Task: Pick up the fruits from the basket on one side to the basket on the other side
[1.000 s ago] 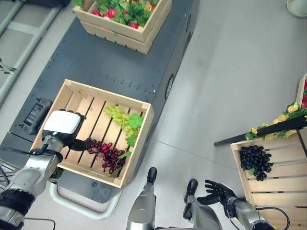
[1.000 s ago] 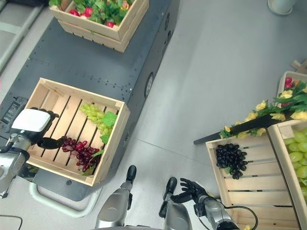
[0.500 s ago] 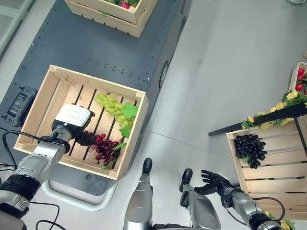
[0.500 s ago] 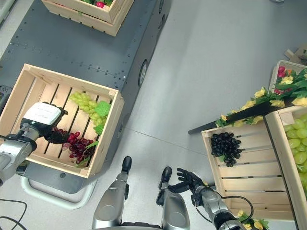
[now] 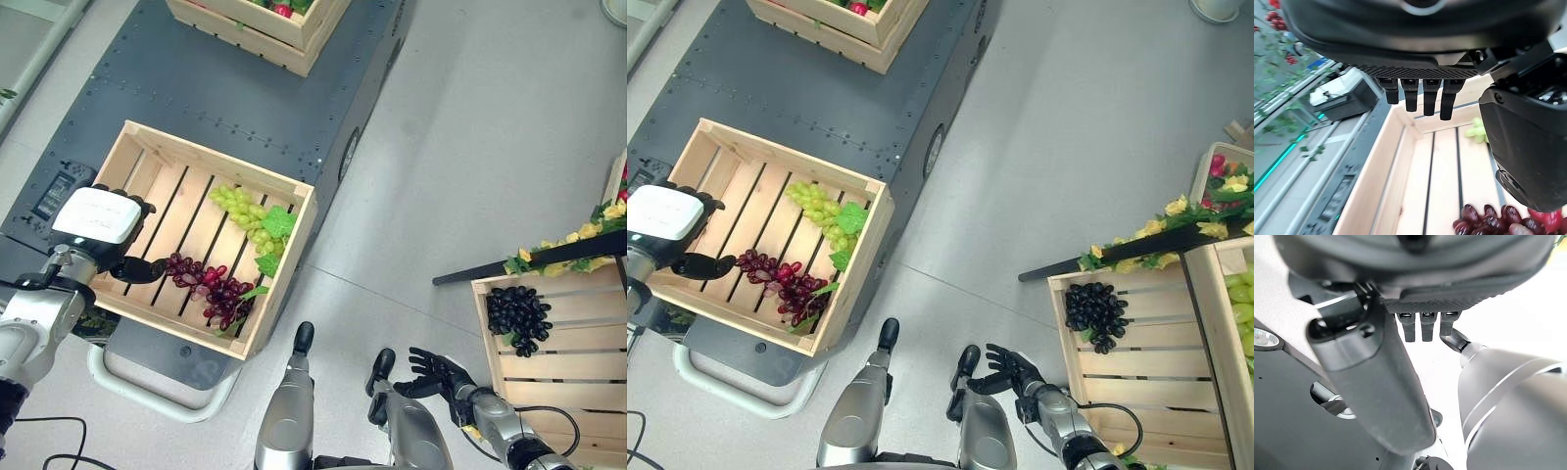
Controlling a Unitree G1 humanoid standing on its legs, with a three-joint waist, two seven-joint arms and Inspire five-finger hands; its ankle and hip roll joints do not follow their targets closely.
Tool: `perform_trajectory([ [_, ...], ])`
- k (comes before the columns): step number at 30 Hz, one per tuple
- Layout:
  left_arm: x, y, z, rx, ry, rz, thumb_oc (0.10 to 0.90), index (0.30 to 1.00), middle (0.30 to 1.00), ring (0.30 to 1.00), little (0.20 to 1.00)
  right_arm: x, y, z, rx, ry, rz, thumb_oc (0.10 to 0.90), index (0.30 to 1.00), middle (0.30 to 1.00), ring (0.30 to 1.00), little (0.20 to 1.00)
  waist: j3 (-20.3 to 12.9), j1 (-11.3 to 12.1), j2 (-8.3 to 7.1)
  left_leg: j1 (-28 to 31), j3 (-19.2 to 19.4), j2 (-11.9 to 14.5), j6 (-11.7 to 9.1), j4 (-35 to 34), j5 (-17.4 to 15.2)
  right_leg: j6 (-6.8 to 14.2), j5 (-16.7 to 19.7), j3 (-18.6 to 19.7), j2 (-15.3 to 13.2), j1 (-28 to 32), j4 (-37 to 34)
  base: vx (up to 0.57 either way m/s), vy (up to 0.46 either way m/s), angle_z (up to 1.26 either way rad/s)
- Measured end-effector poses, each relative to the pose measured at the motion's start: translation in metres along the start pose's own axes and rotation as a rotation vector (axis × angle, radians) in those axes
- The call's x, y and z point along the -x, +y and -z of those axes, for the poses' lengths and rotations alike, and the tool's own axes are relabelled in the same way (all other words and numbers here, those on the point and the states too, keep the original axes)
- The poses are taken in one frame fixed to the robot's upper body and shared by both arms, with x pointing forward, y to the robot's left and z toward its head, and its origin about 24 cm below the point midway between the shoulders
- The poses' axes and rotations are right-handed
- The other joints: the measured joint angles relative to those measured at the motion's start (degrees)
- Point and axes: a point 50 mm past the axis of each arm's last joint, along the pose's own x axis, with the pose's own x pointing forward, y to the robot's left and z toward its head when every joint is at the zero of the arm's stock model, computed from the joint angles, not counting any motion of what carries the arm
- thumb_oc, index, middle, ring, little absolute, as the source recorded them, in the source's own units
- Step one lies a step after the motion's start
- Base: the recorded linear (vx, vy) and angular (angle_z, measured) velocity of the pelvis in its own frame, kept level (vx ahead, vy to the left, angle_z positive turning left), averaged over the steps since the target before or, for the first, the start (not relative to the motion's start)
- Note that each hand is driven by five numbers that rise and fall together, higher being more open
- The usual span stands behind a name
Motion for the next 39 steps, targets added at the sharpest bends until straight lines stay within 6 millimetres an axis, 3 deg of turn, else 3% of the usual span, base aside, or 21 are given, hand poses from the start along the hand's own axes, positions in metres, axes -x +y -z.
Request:
perform_trajectory([
  [9, -0.004, 0.004, -0.015, -0.087, -0.123, 0.030, 0.800, 0.900, 0.900, 0.900, 0.900, 0.001, 0.000, 0.003, -0.007, -0.005, 0.002, 0.800, 0.900, 0.900, 0.900, 0.900, 0.00, 1.41, -0.01, -0.10, -0.61, -0.26, -0.07, 0.35, 0.01, 0.28, -2.03, -0.75, -0.76, -1.07, 3.45, 0.00, -0.013, 0.05],
  [15, -0.016, 0.009, -0.034, -0.120, -0.203, 0.039, 0.800, 0.900, 0.900, 0.900, 0.900, 0.001, 0.001, 0.002, -0.003, -0.009, -0.018, 0.800, 0.900, 0.900, 0.900, 0.900, -0.04, -0.24, -0.18, -0.82, -0.50, -0.23, -0.08, 0.58, 0.02, 0.22, -2.06, -0.53, -0.76, -1.96, 3.90, 0.00, 0.034, -0.02],
  [22, -0.030, 0.010, -0.043, -0.120, -0.211, 0.043, 0.800, 0.900, 0.900, 0.900, 0.900, -0.002, 0.002, -0.008, 0.012, -0.034, -0.028, 0.800, 0.900, 0.900, 0.900, 0.900, 0.15, -2.07, -0.63, -1.87, 0.90, 0.00, -0.06, 1.59, -0.03, -0.14, -1.87, 0.53, -0.63, -3.46, 4.92, -0.01, 0.027, -0.07],
  [29, -0.032, -0.008, -0.050, -0.113, -0.202, 0.104, 0.800, 0.900, 0.900, 0.900, 0.900, -0.003, 0.002, -0.010, 0.014, -0.038, -0.029, 0.800, 0.900, 0.900, 0.900, 0.900, 0.18, -1.98, -0.72, -2.18, 1.20, 0.11, -0.08, 2.00, -0.04, -0.19, -2.01, 0.86, -0.63, -4.16, 5.66, -0.01, 0.014, -0.03],
  [39, -0.029, -0.016, -0.057, -0.142, -0.250, 0.238, 0.800, 0.900, 0.900, 0.900, 0.900, -0.004, 0.001, -0.014, 0.018, -0.047, -0.029, 0.800, 0.900, 0.900, 0.900, 0.900, 0.24, -1.87, -0.76, -2.81, 1.15, 0.08, -0.08, 2.18, -0.01, -0.44, -2.16, 0.82, -0.78, -5.04, 6.58, 0.00, 0.000, 0.00],
])
